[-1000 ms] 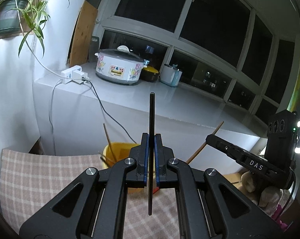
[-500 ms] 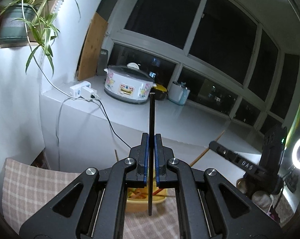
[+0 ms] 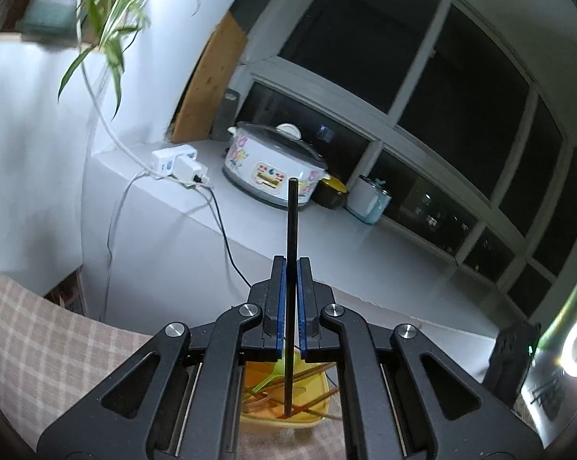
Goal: Organize utensils
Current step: 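Lower both chopsticks into the yellow bin, then open both tools to release the chopsticks into the bin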
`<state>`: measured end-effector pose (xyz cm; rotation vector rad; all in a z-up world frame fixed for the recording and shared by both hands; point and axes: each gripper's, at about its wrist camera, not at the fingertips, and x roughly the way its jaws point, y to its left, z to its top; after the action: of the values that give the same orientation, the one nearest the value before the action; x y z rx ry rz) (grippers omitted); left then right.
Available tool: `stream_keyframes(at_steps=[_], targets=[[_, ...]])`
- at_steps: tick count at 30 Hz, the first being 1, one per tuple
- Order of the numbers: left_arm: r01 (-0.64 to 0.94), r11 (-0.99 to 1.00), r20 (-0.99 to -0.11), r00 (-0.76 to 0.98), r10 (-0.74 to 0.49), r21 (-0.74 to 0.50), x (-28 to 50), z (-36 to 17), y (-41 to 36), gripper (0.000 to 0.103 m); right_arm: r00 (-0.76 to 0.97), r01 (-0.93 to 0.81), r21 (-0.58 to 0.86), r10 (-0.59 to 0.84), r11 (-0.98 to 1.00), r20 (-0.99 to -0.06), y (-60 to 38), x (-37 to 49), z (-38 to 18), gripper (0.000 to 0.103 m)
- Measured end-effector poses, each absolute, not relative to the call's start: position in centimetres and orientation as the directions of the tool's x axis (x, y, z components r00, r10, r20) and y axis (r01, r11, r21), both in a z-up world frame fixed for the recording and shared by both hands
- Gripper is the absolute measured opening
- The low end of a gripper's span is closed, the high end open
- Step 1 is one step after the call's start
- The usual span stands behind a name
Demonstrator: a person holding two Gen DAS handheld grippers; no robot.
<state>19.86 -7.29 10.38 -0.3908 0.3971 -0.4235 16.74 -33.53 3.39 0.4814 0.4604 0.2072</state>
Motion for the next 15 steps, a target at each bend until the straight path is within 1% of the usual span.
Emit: stream_keyframes(at_steps=[5,9,15], targets=[[0.291,0.829,-0.296,0.835,-0.463,-0.477,20.8,8.3,-8.2,0.003,0.850,-0.107,0.480,0.331,0.871,-0.411,-32.2,17.0,2.1,0.003],[0.308,0.837,-0.343,0.806,-0.483,-0.453,21.0,6.5,-9.5,0.003,0.833,-0.116,0.464,0.340,0.878,-0.436,-31.6,17.0,1.3,0.004],[0.328,0.844,-0.388,0.776,-0.497,-0.425,20.1,4.7,-10.6,0.003,0.817,-0.122,0.455,0.350,0.882,-0.458,-31.3,16.8,0.5,0.004]])
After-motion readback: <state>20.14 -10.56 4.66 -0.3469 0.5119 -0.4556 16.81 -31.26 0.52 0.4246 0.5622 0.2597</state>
